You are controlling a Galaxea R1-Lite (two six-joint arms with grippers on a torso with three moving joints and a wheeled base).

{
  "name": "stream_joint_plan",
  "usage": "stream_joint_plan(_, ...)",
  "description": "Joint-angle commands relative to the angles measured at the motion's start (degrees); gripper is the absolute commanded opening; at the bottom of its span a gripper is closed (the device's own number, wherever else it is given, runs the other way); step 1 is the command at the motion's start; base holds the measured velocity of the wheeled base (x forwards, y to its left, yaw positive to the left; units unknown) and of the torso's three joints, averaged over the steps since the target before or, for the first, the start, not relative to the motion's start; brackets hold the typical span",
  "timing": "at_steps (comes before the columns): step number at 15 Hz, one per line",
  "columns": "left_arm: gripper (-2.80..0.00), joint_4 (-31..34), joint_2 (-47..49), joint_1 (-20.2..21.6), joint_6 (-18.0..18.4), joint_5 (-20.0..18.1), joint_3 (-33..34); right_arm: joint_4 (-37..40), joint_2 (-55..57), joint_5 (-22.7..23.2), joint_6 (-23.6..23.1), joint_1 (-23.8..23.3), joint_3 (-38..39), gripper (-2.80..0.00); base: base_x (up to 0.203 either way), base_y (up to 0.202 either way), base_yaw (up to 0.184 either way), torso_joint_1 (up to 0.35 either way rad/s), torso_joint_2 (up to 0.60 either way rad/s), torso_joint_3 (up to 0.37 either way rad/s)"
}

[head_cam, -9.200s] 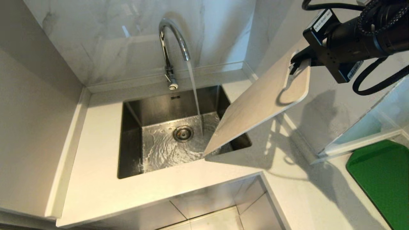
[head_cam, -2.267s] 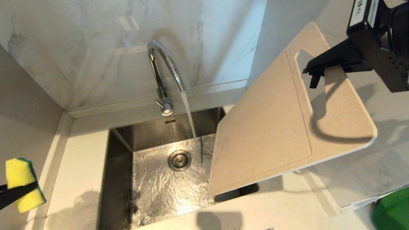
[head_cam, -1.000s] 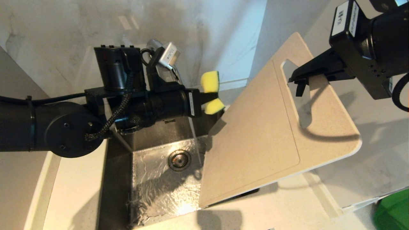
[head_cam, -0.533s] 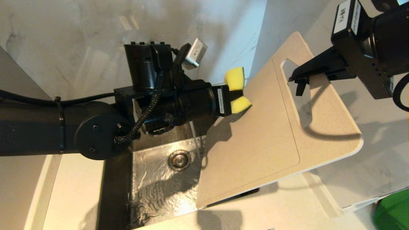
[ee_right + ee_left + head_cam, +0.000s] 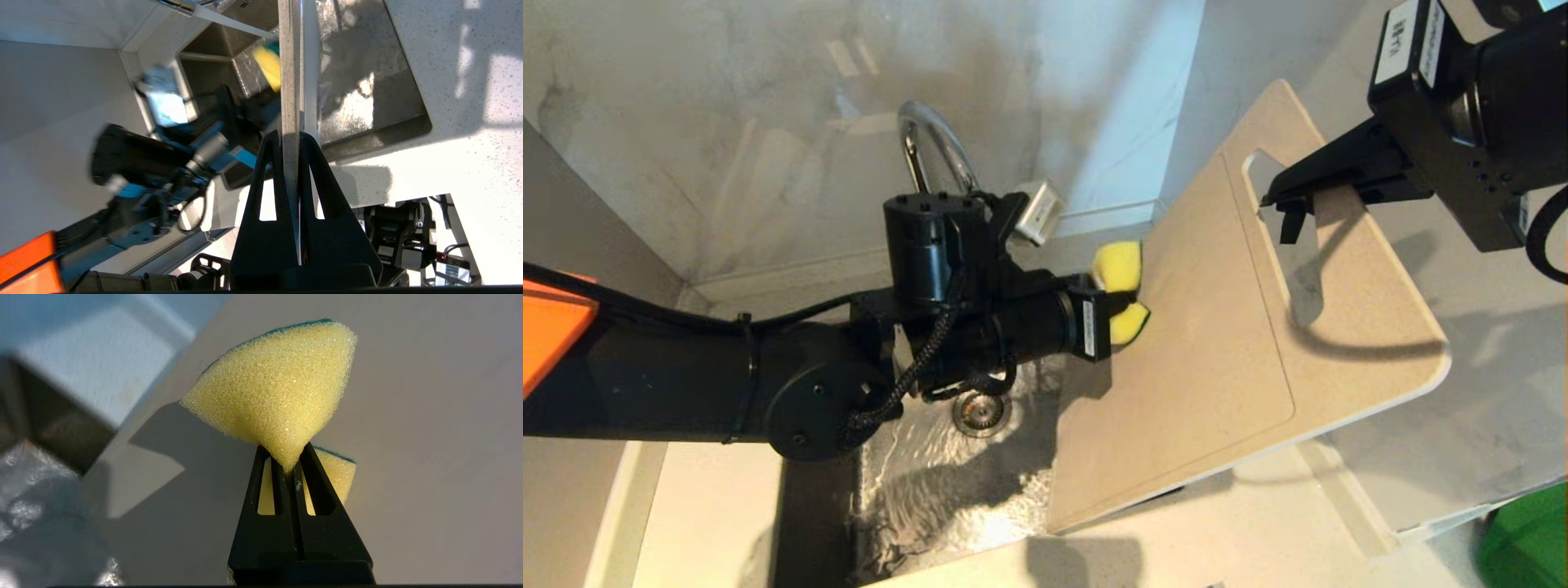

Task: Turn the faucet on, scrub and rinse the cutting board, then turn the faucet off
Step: Scrub the cutting board underwater

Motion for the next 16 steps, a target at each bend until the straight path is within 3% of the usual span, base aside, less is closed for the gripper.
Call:
stream_joint_plan(1,-2.8,-2.34,-0.84,0.72,0.07,-0.09,6.54,-0.09,0.16,0.05,0.21,0.04,0.01,-2.8,0.0,0.0,0.0,0.0,0.0,0.0)
stream_joint_plan(7,-2.8,-20.45,-2.62,4.89,2.57,-1.36,31.05,-0.04,-0.02,1.28,0.19,0.04,0.01,-2.8,0.0,0.0,0.0,0.0,0.0,0.0)
stream_joint_plan(12,-2.8,-30.43,-4.65,6.51,2.89,-1.44,46.21,0.09,-0.02,1.28,0.13,0.04,0.01,-2.8,0.0,0.0,0.0,0.0,0.0,0.0)
stream_joint_plan(14,-2.8,-32.19,-7.3,6.91,2.85,-1.38,47.3,0.09,-0.02,1.36,0.13,0.04,0.01,-2.8,0.0,0.0,0.0,0.0,0.0,0.0)
stream_joint_plan(16,-2.8,-25.1,-12.3,6.88,3.05,-1.19,40.79,0.35,-0.12,1.92,0.21,0.04,0.01,-2.8,0.0,0.0,0.0,0.0,0.0,0.0)
